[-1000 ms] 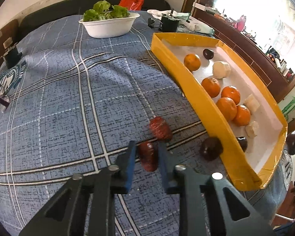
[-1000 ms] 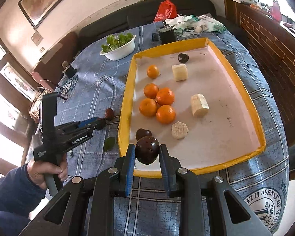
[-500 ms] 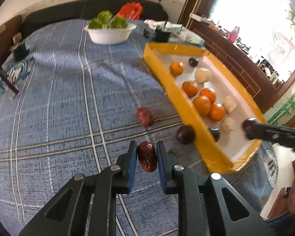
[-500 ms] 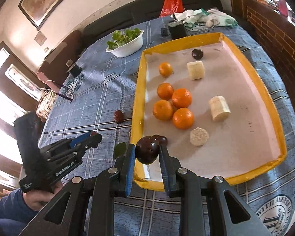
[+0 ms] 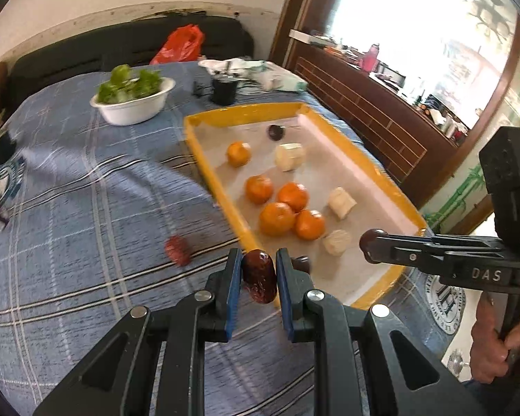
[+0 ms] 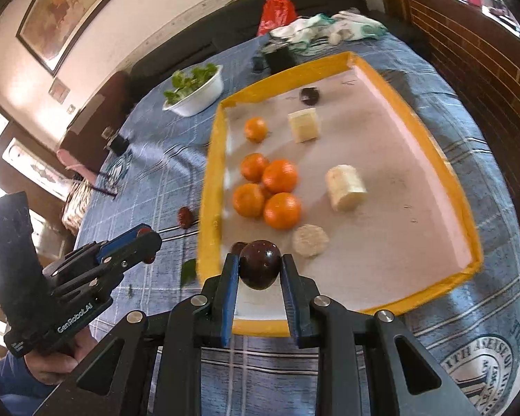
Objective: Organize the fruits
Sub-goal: 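Carry the red date in the left tool and plum in the right tool over the tray, then open the left tool releasing the red date while the right tool releases the plum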
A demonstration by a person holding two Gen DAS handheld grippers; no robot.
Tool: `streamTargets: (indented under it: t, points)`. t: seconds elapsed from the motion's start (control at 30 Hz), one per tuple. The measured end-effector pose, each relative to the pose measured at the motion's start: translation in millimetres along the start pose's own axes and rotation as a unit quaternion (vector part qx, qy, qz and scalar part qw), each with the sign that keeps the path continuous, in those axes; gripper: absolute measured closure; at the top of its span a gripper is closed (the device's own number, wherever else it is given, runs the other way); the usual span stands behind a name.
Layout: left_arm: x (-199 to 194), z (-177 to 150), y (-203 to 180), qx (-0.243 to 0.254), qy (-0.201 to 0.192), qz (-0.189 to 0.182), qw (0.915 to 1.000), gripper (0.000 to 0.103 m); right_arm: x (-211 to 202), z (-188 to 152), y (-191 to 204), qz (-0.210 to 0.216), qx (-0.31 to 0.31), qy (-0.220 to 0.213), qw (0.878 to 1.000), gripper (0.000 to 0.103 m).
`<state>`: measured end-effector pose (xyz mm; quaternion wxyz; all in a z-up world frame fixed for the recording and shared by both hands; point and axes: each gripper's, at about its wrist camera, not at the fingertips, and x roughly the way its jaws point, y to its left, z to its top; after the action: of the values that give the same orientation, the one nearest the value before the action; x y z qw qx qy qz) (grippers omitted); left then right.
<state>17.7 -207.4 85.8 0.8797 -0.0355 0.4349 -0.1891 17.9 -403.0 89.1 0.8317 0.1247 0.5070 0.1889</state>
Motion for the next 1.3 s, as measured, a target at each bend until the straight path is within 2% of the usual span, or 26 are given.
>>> streamTargets:
  t: [0.3,0.6,0.77,0.97,1.3]
  points:
    - [26.2,26.4,-36.6,0.014,0.002,-0.027,0.9995,0.084,-21.8,8.7,-44.8,-0.012,0.034,-0.012,0.999,0.076]
    - [69.1,59.5,-60.3,0.019,0.018,-0.027,0.9993,0.084,-23.4,38.6,-67.8,-0.004,0.034,-0.013,0.999,0.076]
    - [101.2,76.4,-64.9,0.009,0.034,-0.022,0.9991,0.084,-8.9,71.9,-80.5,-0.003,0.042,-0.013,0.999,0.076]
    - [130.5,90.1,-65.1,0.0,0.049,-0.008,0.9988,0.084,21.7,103.5,-97.8,0.001,0.064,0.009,0.998,0.076]
    - [153.9,90.6,-65.8,0.004,0.065,0.008,0.9978,0.084,53.1,117.2,-100.9,-0.004,0.058,0.03,0.998,0.076]
